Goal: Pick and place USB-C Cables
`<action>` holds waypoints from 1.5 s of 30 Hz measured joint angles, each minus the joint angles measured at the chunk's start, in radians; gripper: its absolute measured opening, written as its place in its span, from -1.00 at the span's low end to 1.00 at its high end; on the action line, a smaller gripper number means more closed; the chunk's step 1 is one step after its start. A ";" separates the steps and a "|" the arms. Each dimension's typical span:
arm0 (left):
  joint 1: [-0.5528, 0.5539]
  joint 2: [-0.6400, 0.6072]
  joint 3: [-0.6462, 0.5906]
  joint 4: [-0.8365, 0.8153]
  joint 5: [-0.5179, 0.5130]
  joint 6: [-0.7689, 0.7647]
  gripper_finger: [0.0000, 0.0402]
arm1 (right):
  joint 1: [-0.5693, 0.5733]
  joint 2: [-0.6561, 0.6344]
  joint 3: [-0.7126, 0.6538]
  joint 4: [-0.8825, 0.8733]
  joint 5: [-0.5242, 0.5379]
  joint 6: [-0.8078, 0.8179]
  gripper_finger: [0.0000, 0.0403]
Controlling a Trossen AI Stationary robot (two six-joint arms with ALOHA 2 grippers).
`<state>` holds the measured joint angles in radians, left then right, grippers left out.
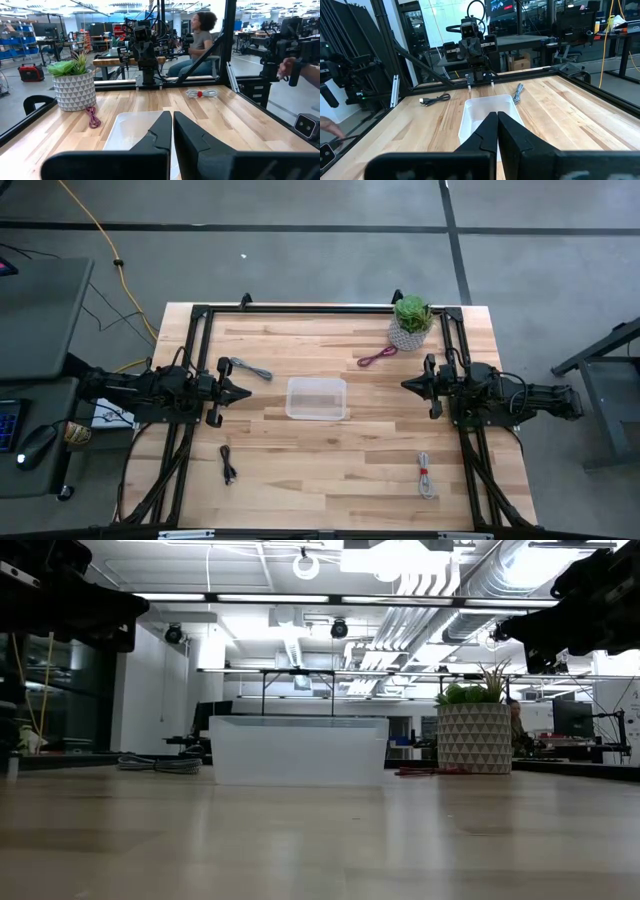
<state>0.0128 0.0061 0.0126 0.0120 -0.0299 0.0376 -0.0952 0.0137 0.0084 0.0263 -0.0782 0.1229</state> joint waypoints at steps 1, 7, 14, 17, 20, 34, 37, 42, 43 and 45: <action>0.000 0.000 0.000 0.000 0.000 0.000 -1.00 | 0.000 0.000 0.000 0.000 0.000 0.000 -1.00; 0.000 0.000 0.000 0.000 0.000 0.000 -1.00 | 0.000 0.000 0.000 0.000 0.000 0.000 -1.00; 0.000 0.000 0.000 0.000 0.000 0.000 -1.00 | 0.000 0.000 0.000 0.000 0.000 0.000 -1.00; 0.000 0.000 0.000 0.000 0.000 0.000 -1.00 | 0.000 0.000 0.000 0.000 0.000 0.000 -1.00; 0.000 0.000 0.000 0.000 0.000 0.000 -1.00 | 0.000 0.000 0.000 0.008 0.000 0.000 -1.00; 0.000 0.000 0.000 0.000 0.000 0.000 -1.00 | 0.000 0.000 0.000 0.275 0.043 0.000 -1.00; 0.000 0.000 0.000 0.000 0.000 0.000 -1.00 | 0.000 0.000 0.000 0.356 0.089 0.000 -0.99; 0.000 0.000 0.000 0.000 0.000 0.000 -1.00 | 0.000 0.033 0.043 0.346 0.184 -0.027 -0.81; 0.000 0.000 0.000 0.000 0.000 0.000 -1.00 | 0.000 0.054 0.066 0.337 0.196 -0.035 -0.74; 0.000 0.000 0.000 0.000 0.000 0.000 -1.00 | 0.000 0.115 0.117 0.317 0.235 -0.047 -0.59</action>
<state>0.0125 0.0062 0.0128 0.0121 -0.0302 0.0374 -0.0956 0.1292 0.1256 0.3436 0.1566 0.0759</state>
